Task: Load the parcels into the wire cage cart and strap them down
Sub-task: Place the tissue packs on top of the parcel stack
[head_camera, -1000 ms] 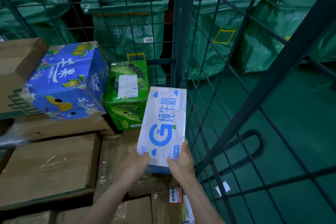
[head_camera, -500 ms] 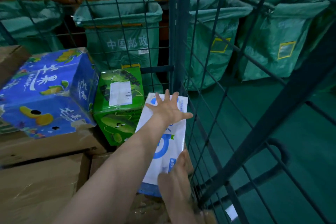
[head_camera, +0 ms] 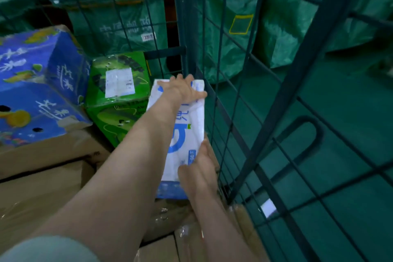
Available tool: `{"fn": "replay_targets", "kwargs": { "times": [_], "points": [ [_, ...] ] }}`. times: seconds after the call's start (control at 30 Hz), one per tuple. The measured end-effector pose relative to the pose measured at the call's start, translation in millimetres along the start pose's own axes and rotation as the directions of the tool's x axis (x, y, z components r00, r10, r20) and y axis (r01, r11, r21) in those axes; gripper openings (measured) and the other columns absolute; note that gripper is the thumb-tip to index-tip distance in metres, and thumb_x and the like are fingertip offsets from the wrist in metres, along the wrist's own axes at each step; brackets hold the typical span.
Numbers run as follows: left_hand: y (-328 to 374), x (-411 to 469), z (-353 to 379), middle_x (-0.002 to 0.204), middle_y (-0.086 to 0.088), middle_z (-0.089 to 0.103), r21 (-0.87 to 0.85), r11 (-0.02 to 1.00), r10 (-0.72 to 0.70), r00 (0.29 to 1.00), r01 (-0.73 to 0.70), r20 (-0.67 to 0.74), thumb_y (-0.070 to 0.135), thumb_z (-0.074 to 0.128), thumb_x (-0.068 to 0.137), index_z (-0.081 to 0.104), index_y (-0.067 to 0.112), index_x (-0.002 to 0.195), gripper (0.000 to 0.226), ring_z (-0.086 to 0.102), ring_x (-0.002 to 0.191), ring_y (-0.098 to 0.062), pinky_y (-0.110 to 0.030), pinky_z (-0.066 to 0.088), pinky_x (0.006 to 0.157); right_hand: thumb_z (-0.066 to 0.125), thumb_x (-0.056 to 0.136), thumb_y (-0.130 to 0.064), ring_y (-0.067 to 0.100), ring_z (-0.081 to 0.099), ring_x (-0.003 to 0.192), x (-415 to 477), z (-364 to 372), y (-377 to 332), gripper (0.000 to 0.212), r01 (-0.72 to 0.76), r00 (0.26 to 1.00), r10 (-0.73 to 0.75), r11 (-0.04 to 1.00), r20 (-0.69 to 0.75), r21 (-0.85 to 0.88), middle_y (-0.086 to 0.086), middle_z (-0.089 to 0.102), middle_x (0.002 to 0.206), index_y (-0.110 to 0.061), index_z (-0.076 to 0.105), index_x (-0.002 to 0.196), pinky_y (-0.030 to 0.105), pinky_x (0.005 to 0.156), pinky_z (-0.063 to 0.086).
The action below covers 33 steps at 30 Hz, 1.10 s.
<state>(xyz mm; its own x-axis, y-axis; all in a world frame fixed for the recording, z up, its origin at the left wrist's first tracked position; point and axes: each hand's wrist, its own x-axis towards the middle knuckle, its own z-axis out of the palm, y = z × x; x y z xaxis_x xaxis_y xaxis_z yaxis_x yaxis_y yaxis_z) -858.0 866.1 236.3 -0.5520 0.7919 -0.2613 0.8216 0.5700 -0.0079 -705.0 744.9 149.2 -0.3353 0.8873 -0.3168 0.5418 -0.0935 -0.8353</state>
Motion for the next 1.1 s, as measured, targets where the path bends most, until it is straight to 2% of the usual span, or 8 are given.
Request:
{"fn": "replay_targets", "kwargs": {
  "times": [0.2, 0.37, 0.47, 0.57, 0.7, 0.93, 1.0, 1.1],
  "points": [
    [1, -18, -1, 0.148, -0.010, 0.025, -0.031, 0.999, -0.018, 0.999, 0.017, -0.040, 0.073, 0.042, 0.080, 0.017, 0.027, 0.147, 0.085, 0.022, 0.137, -0.032, -0.066, 0.022, 0.103, 0.055, 0.083, -0.009, 0.020, 0.052, 0.119, -28, -20, -14, 0.074, 0.034, 0.997, -0.033, 0.999, 0.075, -0.013, -0.004, 0.045, 0.138, -0.022, 0.022, 0.148, 0.032, 0.094, 0.048],
    [3, -30, -1, 0.145, -0.011, 0.028, -0.076, 0.989, -0.130, 0.989, 0.124, -0.069, 0.076, 0.039, 0.078, 0.016, 0.032, 0.148, 0.085, 0.022, 0.136, -0.031, -0.068, 0.019, 0.101, 0.052, 0.066, -0.011, 0.021, 0.059, 0.107, -34, -47, -5, 0.068, 0.060, 0.995, -0.056, 0.997, 0.079, -0.050, 0.002, 0.059, 0.121, -0.021, 0.040, 0.133, 0.033, 0.089, 0.051],
    [6, -35, -4, 0.143, -0.013, 0.029, -0.029, 0.988, -0.156, 0.984, 0.154, -0.083, 0.076, 0.037, 0.079, 0.015, 0.031, 0.148, 0.085, 0.023, 0.136, -0.032, -0.070, 0.016, 0.102, 0.056, 0.074, -0.012, 0.021, 0.055, 0.115, -35, -57, 0, 0.073, 0.042, 0.990, -0.030, 0.995, 0.139, -0.089, 0.001, 0.053, 0.132, -0.024, 0.031, 0.141, 0.030, 0.095, 0.048],
    [9, -41, -2, 0.137, -0.017, 0.035, 0.028, 0.991, -0.125, 0.981, 0.131, -0.150, 0.075, 0.038, 0.078, 0.026, 0.025, 0.141, 0.081, 0.028, 0.130, -0.034, -0.069, 0.015, 0.101, 0.056, 0.078, -0.007, 0.022, 0.053, 0.119, -37, -58, 9, 0.076, 0.027, 0.987, -0.015, 0.997, 0.162, -0.070, 0.004, 0.049, 0.136, -0.026, 0.025, 0.145, 0.029, 0.093, 0.049],
    [10, -50, -3, 0.129, -0.017, 0.041, 0.006, 0.990, -0.135, 0.973, 0.138, -0.185, 0.073, 0.040, 0.078, 0.035, 0.020, 0.128, 0.073, 0.032, 0.125, -0.032, -0.067, 0.018, 0.100, 0.050, 0.075, 0.000, 0.014, 0.056, 0.092, -37, -65, 14, 0.074, 0.034, 0.988, -0.031, 0.999, 0.149, -0.023, 0.004, 0.058, 0.119, -0.027, 0.032, 0.141, 0.018, 0.077, 0.046],
    [12, -49, -13, 0.132, -0.019, 0.038, -0.001, 0.982, -0.187, 0.970, 0.189, -0.156, 0.077, 0.034, 0.079, 0.026, 0.020, 0.139, 0.084, 0.032, 0.127, -0.034, -0.069, 0.016, 0.101, 0.047, 0.074, 0.003, 0.002, 0.052, 0.058, -30, -87, 9, 0.070, 0.085, 0.982, -0.084, 0.996, 0.171, 0.004, -0.007, 0.061, 0.078, -0.035, 0.041, 0.133, 0.010, 0.050, 0.038],
    [16, -45, -15, 0.129, -0.019, 0.040, -0.002, 0.978, -0.206, 0.968, 0.208, -0.143, 0.077, 0.033, 0.079, 0.026, 0.019, 0.139, 0.084, 0.033, 0.126, -0.035, -0.070, 0.015, 0.101, 0.048, 0.073, 0.003, 0.000, 0.054, 0.062, -18, -91, 12, 0.071, 0.111, 0.981, -0.108, 0.994, 0.158, -0.013, -0.005, 0.064, 0.088, -0.031, 0.041, 0.135, 0.008, 0.052, 0.039],
    [20, -37, -16, 0.121, -0.017, 0.043, -0.013, 0.973, -0.232, 0.964, 0.232, -0.131, 0.078, 0.033, 0.078, 0.030, 0.018, 0.136, 0.083, 0.037, 0.120, -0.034, -0.071, 0.014, 0.101, 0.043, 0.074, 0.001, 0.009, 0.058, 0.086, -9, -89, 10, 0.075, 0.116, 0.985, -0.112, 0.993, 0.132, -0.027, 0.000, 0.058, 0.122, -0.031, 0.035, 0.141, 0.012, 0.066, 0.046]
  ]
}}
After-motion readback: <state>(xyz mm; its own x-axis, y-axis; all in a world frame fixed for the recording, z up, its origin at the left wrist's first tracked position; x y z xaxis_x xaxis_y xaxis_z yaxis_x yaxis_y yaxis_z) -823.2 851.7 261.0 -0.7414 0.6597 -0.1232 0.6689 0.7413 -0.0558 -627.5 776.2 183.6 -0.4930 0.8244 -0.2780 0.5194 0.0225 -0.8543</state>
